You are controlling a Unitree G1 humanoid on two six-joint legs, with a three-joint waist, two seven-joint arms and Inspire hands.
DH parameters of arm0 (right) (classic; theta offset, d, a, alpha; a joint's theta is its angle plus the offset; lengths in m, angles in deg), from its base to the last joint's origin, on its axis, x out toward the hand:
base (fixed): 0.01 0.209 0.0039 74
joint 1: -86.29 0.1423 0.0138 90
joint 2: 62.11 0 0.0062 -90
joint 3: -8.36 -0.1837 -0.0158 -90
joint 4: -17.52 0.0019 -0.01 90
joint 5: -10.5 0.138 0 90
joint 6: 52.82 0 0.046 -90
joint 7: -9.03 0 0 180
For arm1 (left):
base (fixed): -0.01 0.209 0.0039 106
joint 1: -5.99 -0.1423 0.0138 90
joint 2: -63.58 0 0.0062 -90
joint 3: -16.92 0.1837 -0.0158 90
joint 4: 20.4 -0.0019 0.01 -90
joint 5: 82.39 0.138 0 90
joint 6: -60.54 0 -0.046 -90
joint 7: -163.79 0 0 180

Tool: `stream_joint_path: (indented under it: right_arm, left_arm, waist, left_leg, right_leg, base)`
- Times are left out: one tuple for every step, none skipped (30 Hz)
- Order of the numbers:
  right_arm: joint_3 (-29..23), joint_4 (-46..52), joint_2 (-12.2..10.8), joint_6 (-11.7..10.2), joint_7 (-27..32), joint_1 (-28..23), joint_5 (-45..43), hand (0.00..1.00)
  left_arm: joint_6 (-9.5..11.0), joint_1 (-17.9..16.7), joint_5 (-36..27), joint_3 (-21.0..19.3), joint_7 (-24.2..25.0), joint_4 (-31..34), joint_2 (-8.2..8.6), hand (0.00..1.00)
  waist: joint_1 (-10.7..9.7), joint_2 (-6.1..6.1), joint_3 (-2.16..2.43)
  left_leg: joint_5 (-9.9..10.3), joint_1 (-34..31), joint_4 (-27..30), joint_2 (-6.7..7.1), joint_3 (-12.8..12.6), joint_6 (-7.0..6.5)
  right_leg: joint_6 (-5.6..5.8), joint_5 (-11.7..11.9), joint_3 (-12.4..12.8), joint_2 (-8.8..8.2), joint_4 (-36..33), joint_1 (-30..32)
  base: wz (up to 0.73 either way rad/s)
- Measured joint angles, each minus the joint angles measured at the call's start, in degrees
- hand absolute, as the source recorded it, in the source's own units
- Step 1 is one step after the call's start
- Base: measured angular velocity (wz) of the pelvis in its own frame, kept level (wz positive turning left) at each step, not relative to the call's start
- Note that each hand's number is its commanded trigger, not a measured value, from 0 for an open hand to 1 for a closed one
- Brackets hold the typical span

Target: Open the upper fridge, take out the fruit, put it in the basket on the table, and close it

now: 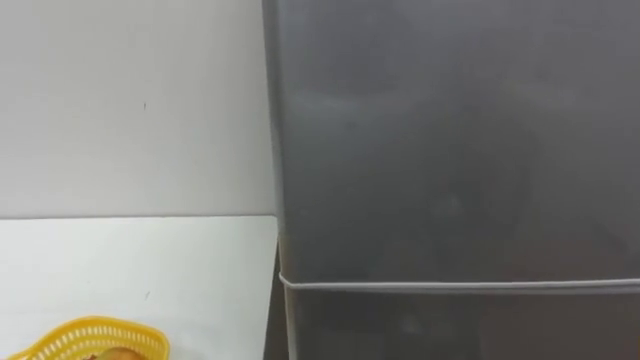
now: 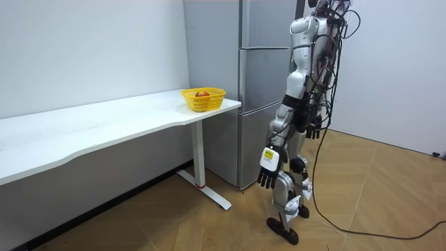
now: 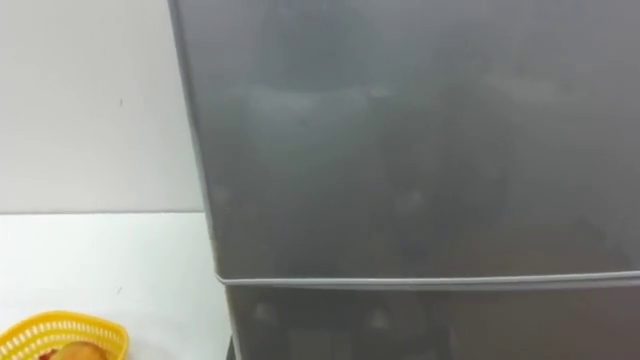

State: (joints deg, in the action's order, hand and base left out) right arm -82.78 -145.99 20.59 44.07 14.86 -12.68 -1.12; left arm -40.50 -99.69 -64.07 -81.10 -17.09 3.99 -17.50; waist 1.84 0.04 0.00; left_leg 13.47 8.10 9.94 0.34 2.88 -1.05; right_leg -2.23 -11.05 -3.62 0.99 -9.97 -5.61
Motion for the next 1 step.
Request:
stream_joint_path:
  right_arm:
    - [0.0,0.0,0.0,0.4,-0.5,0.1,0.0,0.0]
  left_arm:
    - [-0.2,0.3,0.2,0.0,0.0,0.0,0.01,0.0]
  waist:
    - [-0.1,-0.02,-0.01]
  left_leg:
    - [0.0,0.0,0.0,0.1,0.4,-0.01]
  right_leg:
    - [0.06,0.0,-0.5,0.03,0.0,-0.1]
  base:
    - [0.09]
